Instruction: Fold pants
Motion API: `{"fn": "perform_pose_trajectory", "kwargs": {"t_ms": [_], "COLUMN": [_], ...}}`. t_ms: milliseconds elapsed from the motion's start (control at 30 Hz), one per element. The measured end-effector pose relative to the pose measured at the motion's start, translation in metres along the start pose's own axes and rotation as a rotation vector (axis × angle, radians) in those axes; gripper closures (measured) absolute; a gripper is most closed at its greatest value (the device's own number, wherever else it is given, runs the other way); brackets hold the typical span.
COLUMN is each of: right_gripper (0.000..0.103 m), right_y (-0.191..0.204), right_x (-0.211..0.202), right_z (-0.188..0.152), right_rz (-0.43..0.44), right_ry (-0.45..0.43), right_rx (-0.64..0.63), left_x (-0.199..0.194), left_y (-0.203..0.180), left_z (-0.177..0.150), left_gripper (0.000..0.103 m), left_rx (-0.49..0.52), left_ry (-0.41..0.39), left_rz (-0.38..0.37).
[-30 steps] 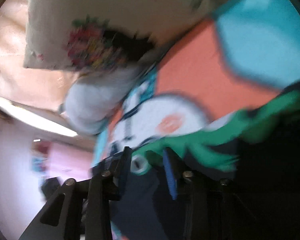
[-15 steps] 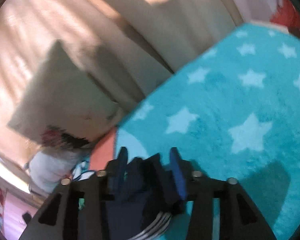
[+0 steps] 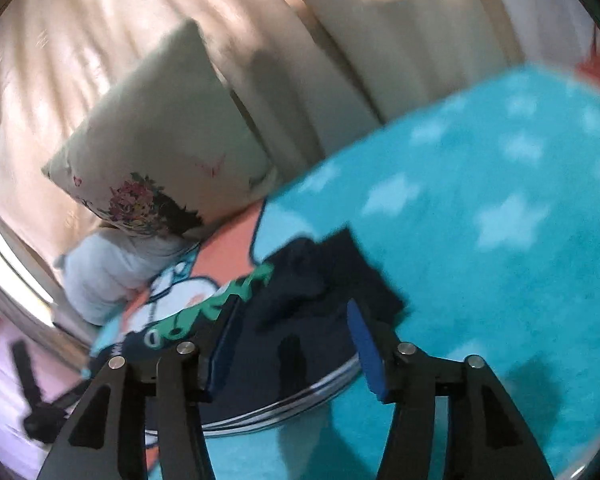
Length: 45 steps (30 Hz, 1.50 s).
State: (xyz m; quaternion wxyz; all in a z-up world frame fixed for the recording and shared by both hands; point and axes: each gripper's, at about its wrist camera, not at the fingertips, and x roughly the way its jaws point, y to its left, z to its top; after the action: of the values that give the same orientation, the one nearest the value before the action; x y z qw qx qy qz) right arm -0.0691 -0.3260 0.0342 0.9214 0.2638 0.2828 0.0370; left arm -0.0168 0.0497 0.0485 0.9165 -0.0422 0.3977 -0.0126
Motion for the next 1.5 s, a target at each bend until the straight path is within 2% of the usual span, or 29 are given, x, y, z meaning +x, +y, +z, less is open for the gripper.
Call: {"fn": "perform_pose_trajectory", "kwargs": {"t_ms": [100, 433, 467, 833, 967, 1133, 1300, 1500], "right_gripper": [0.037, 0.036, 0.036, 0.036, 0.035, 0.035, 0.035, 0.032], "right_y": [0.009, -0.015, -0.018, -0.037, -0.037, -0.033, -0.028, -0.024], "right_x": [-0.012, -0.018, -0.019, -0.016, -0.012, -0.001, 0.009, 0.013], "right_z": [0.001, -0.004, -0.004, -0.006, -0.007, -0.011, -0.014, -0.016], "right_rz": [-0.027, -0.024, -0.027, -0.01, 0.008, 0.04, 0.041, 0.037], "right_ry": [-0.023, -0.005, -0.007, 0.006, 0.02, 0.061, 0.084, 0.087], "right_rx": [-0.047, 0.032, 0.036, 0.065, 0.056, 0.056, 0.051, 0.054], "left_x": [-0.009, -0.019, -0.019, -0.011, -0.014, 0.001, 0.04, 0.087], "left_y": [-0.012, -0.042, -0.045, -0.085, -0.105, -0.154, -0.22, -0.275], "left_z": [0.001, -0.001, 0.0, 0.009, 0.031, 0.071, 0.093, 0.086], "left_gripper": [0.032, 0.032, 0.032, 0.032, 0.032, 0.032, 0.032, 0.032], "left_rx": [0.033, 0.133, 0.152, 0.226, 0.224, 0.264, 0.38, 0.468], "left_ry": [-0.015, -0.035, -0.072, -0.065, -0.078, 0.0, 0.128, 0.273], "left_rz": [0.016, 0.062, 0.066, 0.053, -0.046, -0.275, -0.364, -0.432]}}
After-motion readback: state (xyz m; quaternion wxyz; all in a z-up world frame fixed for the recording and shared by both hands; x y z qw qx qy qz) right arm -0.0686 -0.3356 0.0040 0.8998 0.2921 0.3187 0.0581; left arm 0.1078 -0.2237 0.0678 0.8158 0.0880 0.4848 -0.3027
